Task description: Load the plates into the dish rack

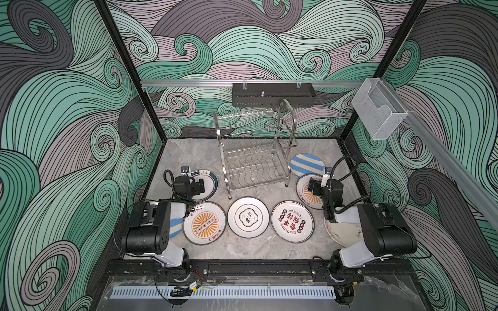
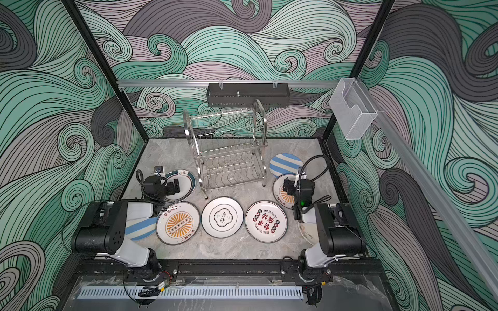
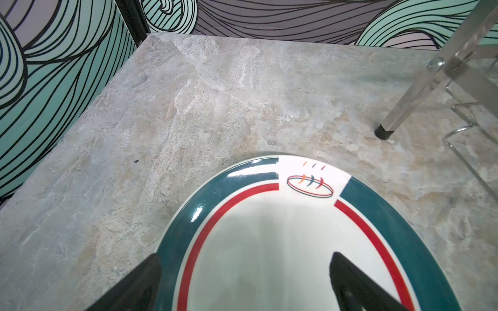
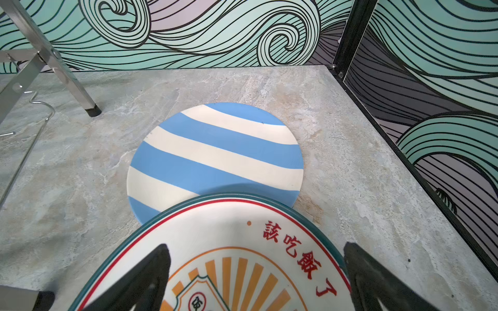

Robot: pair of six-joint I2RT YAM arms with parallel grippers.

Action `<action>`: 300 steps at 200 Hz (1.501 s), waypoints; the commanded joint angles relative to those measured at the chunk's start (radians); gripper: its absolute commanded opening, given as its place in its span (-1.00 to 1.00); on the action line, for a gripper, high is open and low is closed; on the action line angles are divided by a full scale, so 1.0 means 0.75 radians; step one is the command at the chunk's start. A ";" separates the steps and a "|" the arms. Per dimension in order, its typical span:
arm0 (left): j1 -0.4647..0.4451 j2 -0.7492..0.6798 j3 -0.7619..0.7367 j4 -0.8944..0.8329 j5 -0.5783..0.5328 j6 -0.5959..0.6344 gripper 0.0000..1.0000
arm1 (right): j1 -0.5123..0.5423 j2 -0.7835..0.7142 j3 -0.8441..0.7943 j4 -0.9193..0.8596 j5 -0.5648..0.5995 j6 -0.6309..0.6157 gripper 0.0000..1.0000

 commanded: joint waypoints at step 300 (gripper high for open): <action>-0.013 -0.401 0.233 -0.434 0.291 -0.215 0.97 | -0.210 -0.177 0.624 -1.049 -0.476 0.252 0.84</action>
